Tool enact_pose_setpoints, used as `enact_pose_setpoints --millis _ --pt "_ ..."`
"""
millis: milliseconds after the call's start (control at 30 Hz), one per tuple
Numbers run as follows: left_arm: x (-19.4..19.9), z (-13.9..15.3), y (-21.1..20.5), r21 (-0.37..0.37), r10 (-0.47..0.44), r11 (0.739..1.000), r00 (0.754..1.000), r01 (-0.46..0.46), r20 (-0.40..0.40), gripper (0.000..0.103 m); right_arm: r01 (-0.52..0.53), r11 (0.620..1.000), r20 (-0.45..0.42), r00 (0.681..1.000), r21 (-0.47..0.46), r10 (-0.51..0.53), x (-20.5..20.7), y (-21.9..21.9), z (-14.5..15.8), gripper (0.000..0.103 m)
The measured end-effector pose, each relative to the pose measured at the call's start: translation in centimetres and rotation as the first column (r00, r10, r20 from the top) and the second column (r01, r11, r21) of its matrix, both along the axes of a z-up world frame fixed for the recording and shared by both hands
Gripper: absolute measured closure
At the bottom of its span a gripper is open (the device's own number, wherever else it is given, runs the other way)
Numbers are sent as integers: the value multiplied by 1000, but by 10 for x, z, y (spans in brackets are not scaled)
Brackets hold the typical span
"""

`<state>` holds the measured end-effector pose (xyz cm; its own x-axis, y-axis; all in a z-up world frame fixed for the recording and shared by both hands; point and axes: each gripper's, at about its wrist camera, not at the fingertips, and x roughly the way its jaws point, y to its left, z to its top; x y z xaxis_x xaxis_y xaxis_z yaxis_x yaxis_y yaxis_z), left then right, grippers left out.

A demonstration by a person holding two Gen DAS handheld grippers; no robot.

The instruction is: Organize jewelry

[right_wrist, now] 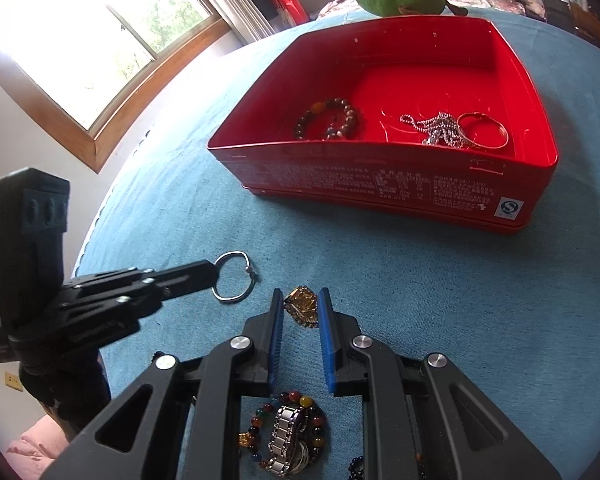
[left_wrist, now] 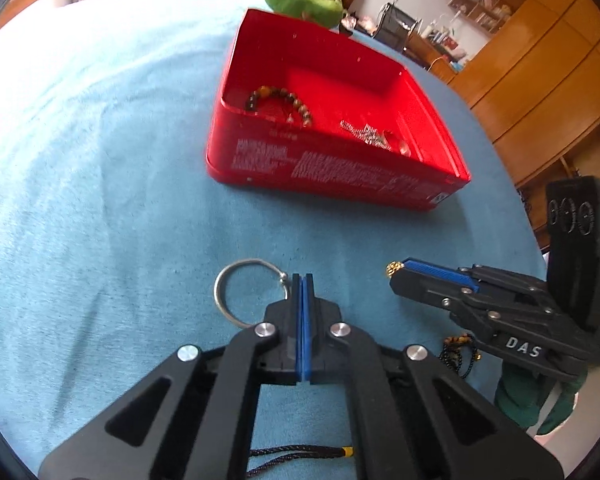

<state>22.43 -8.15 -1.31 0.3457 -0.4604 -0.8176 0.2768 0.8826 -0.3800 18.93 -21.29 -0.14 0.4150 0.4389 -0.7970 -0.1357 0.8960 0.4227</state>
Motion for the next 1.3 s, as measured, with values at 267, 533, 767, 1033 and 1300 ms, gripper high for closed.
enact_pose_setpoints --millis 267,533,767,1033,1300 --pt "5 -17 -2 63 44 997 996 -40 -71 103 -1 1000 -10 1000 -3 1 2 1 -3 86" --pt "11 -30 -26 123 71 991 992 -57 -109 91 -5 1000 -13 1000 3 5 4 2 -5 86" --pt "7 -24 -29 151 96 985 992 -84 -77 64 -7 1000 -2 1000 14 7 2 -1 -2 86" --pt "17 -30 -27 169 114 981 990 -99 -80 79 -2 1000 1 1000 21 2 0 -6 0 86" --pt "17 -33 -30 213 126 971 991 -112 -51 94 -1 1000 1 1000 26 1 -1 -7 1 86"
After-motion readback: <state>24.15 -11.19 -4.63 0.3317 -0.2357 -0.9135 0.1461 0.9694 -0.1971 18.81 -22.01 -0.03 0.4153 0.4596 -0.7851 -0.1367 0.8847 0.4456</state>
